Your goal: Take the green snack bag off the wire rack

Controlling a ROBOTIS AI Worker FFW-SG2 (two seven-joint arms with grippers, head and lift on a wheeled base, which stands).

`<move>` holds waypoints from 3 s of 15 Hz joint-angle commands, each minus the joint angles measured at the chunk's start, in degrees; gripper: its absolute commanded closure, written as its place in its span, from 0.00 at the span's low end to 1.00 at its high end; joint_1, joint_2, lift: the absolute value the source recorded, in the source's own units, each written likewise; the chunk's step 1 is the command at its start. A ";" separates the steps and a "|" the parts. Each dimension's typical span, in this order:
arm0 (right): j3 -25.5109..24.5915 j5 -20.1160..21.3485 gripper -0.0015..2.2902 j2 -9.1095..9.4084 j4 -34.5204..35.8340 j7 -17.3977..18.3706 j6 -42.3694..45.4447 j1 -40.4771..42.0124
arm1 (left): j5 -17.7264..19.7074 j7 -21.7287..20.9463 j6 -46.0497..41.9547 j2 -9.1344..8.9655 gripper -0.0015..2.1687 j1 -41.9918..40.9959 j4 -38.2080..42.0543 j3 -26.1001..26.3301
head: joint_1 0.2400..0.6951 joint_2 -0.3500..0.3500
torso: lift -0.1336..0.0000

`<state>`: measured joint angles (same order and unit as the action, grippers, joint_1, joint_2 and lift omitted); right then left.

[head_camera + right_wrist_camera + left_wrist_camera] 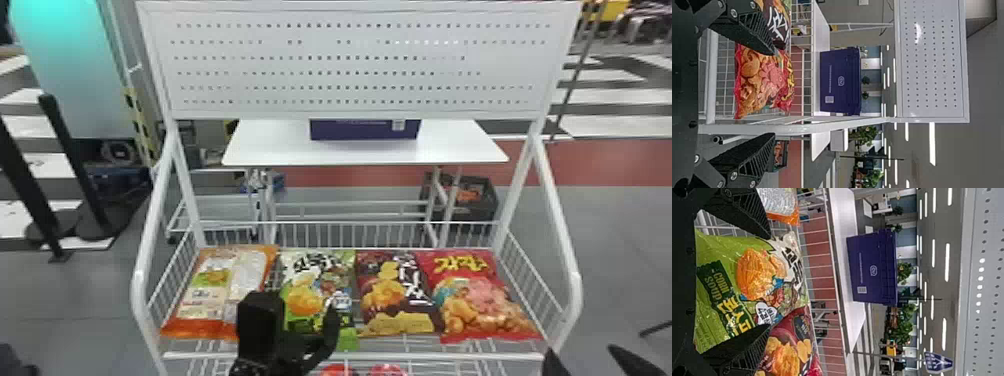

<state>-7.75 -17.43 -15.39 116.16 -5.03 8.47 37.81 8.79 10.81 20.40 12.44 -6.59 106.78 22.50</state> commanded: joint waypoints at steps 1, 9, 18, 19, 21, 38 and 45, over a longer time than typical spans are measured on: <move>-0.08 -0.15 0.07 -0.08 -0.14 0.02 0.00 -0.02 | 0.18 -0.18 1.54 -0.58 0.05 2.37 -2.63 1.05 | 0.57 0.50 | 1.00; 0.19 -0.06 0.07 -0.08 0.30 -0.07 0.18 0.51 | 0.27 -0.71 5.58 -1.19 0.07 5.36 -6.14 2.02 | 0.57 0.50 | 1.00; -0.16 -0.15 0.07 -0.26 1.17 0.02 0.18 1.30 | 0.35 -2.02 7.86 -1.46 0.34 6.24 -7.02 2.02 | 0.57 0.50 | 1.00; -0.16 -0.15 0.07 -0.26 1.17 -0.07 0.18 1.30 | 0.27 -2.11 7.86 -1.46 0.34 6.24 -7.02 2.02 | 0.57 0.50 | 1.00; -0.16 -0.15 0.07 -0.17 1.17 0.02 0.18 1.30 | 0.18 -2.64 7.86 -1.46 0.35 6.33 -7.11 1.93 | 0.57 0.50 | 1.00; 0.19 -0.06 0.07 0.09 0.56 0.19 0.18 0.59 | 0.62 0.70 6.46 1.09 0.83 -0.35 5.72 0.88 | 0.57 0.50 | 1.00; 0.63 0.20 0.07 0.18 0.38 0.19 0.18 0.33 | 1.76 0.79 -2.16 5.75 0.83 -11.78 15.13 -3.61 | 0.57 0.50 | 1.00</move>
<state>-7.32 -17.33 -15.20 116.63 -4.85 8.63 38.25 10.19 11.54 20.57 17.12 -15.79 120.11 19.91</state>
